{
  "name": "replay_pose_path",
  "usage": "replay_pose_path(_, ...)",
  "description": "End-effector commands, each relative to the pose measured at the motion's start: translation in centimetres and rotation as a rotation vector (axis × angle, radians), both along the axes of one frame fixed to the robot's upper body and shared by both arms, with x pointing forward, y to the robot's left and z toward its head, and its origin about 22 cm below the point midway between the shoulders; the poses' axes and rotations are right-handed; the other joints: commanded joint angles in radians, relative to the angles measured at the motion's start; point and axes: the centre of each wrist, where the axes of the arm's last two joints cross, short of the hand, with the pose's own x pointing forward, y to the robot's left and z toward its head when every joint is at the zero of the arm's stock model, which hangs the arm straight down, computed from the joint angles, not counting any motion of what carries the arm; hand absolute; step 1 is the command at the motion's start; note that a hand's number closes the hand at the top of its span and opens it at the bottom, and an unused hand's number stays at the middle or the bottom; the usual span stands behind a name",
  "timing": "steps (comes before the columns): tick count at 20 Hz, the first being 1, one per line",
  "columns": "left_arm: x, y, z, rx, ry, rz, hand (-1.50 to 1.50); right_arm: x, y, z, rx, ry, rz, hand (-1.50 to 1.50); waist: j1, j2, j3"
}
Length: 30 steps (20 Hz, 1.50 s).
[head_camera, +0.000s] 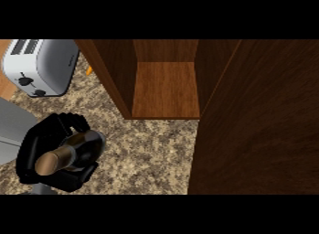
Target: Pick up the wine, place it into the cabinet and close the cabinet
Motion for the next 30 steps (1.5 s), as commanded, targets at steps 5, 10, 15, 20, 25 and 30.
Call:
replay_pose_path(5,0.9,-5.5,5.1,-0.019,0.013,-0.090,1.50,-1.5,-1.3,1.4,0.028,-0.036,0.050,-1.50,-0.005,0.002,0.000)
replay_pose_path(10,1.0,-10.2,8.0,-0.062,0.025,-0.126,1.50,-1.4,-0.2,0.9,0.038,-0.016,0.042,-1.50,-0.007,0.001,0.000)
replay_pose_path(15,2.1,-13.0,7.4,-0.063,0.015,-0.113,1.50,-1.9,-1.6,0.7,0.046,-0.040,0.046,-1.50,-0.012,0.003,0.000)
replay_pose_path(20,2.3,-16.4,8.4,-0.019,0.002,-0.052,1.50,-2.4,-0.8,0.6,0.056,-0.043,0.053,-1.50,-0.015,0.002,0.000)
replay_pose_path(25,2.9,-17.9,8.9,-0.014,0.015,-0.043,1.50,-2.6,-1.7,-0.1,0.052,-0.022,0.033,-1.50,-0.013,0.002,0.000)
replay_pose_path(30,4.5,-17.5,9.5,-0.017,0.017,-0.022,1.50,-2.1,-0.3,1.2,0.027,-0.033,0.044,-1.50,-0.006,0.002,-0.001)
